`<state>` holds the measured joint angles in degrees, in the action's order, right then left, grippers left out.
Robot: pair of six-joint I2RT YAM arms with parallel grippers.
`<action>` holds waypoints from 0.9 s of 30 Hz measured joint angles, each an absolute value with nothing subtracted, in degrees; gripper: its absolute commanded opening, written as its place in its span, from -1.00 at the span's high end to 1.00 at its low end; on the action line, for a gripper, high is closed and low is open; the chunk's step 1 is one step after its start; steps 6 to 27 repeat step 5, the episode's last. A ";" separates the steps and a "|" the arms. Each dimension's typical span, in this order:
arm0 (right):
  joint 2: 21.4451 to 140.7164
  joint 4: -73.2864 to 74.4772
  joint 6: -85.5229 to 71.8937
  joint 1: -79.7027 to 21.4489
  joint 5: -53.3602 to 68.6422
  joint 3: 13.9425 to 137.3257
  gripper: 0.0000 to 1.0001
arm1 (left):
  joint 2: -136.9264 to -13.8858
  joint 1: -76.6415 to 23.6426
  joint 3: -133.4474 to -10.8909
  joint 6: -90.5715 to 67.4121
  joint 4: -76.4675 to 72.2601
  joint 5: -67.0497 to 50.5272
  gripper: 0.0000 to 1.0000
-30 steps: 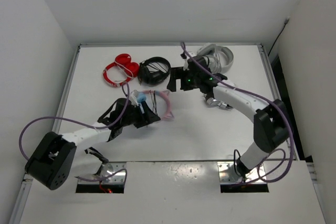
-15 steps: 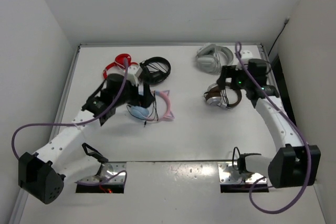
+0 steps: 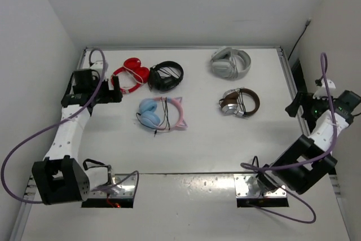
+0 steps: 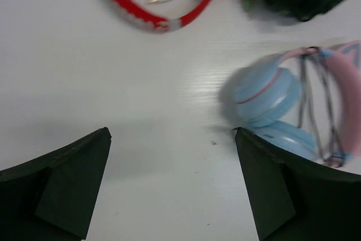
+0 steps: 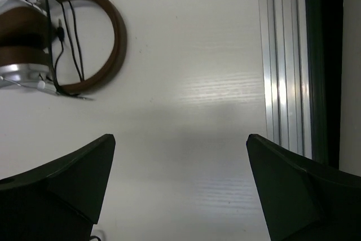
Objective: Wrap the headphones
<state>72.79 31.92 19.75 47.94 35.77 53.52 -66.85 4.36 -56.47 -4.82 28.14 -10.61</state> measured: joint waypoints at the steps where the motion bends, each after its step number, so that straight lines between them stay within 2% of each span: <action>1: 73.76 32.77 21.12 48.97 36.34 53.52 -0.99 | -67.09 7.03 -55.46 -3.75 28.08 -11.07 -0.97; 5: 76.25 35.14 25.19 51.68 37.82 53.49 -0.99 | -68.42 16.71 -52.36 -0.10 28.08 -13.69 -0.97; 27: 76.25 35.14 25.19 51.68 37.82 53.49 -0.99 | -68.42 16.71 -52.36 -0.10 28.08 -13.69 -0.97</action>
